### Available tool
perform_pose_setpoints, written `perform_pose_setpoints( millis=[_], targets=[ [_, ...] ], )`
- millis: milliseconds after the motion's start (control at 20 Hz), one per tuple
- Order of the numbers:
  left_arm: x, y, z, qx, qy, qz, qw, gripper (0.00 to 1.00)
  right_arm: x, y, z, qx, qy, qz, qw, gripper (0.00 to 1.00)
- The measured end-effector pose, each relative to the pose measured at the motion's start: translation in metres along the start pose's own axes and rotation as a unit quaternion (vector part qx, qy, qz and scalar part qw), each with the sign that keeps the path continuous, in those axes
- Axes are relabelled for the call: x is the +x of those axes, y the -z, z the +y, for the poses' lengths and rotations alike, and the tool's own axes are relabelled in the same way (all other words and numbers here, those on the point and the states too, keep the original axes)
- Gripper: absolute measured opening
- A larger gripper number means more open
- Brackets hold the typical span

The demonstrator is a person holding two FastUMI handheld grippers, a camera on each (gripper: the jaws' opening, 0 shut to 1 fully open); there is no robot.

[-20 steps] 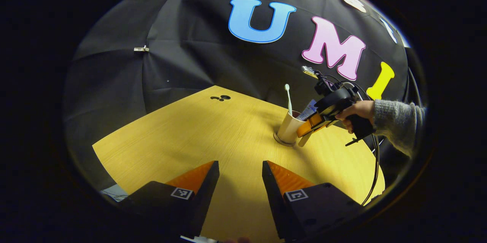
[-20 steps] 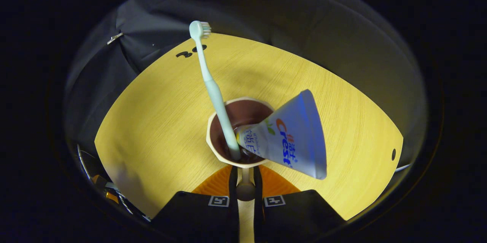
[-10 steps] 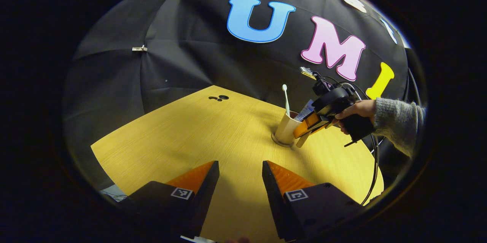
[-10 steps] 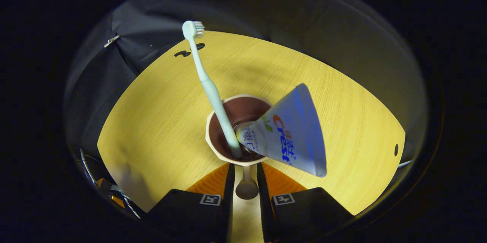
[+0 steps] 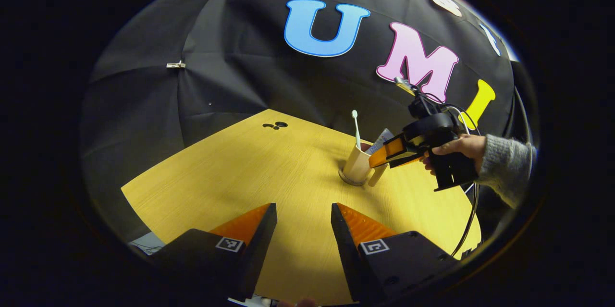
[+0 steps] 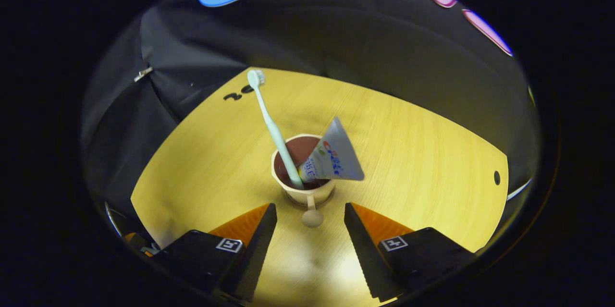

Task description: Put the toothbrush and toothpaste on the desktop into the cup, then pick up the cup and place it on the coaster on the desktop.

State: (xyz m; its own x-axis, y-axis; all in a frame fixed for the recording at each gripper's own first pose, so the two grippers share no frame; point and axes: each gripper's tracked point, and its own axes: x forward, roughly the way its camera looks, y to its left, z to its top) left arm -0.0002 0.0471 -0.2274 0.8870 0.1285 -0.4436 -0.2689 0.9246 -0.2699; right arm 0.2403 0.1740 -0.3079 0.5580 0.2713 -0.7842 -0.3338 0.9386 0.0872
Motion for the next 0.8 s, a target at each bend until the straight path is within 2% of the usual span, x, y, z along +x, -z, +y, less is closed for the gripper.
perform_pose_setpoints(
  millis=[150, 300, 450, 650, 800],
  targets=[
    [-0.017, -0.017, -0.013, -0.001, 0.008, -0.008, 1.000, 0.74, -0.047, -0.011, 0.002, 0.020, 0.009, -0.067, 0.997, 0.90],
    [-0.034, -0.047, -0.028, 0.005, 0.021, -0.031, 0.999, 0.75, -0.110, -0.022, 0.004, 0.032, 0.004, -0.140, 0.990, 0.95],
    [-0.050, -0.078, -0.047, 0.028, 0.047, -0.067, 0.996, 0.82, -0.172, -0.025, 0.000, 0.047, 0.010, -0.200, 0.979, 0.96],
    [-0.070, -0.108, -0.076, 0.077, 0.086, -0.104, 0.988, 0.83, -0.240, -0.014, -0.007, 0.046, 0.026, -0.250, 0.967, 0.97],
    [-0.078, -0.120, -0.094, 0.084, 0.091, -0.122, 0.985, 0.84, -0.281, -0.006, -0.006, 0.033, 0.029, -0.269, 0.962, 0.98]
  ],
)
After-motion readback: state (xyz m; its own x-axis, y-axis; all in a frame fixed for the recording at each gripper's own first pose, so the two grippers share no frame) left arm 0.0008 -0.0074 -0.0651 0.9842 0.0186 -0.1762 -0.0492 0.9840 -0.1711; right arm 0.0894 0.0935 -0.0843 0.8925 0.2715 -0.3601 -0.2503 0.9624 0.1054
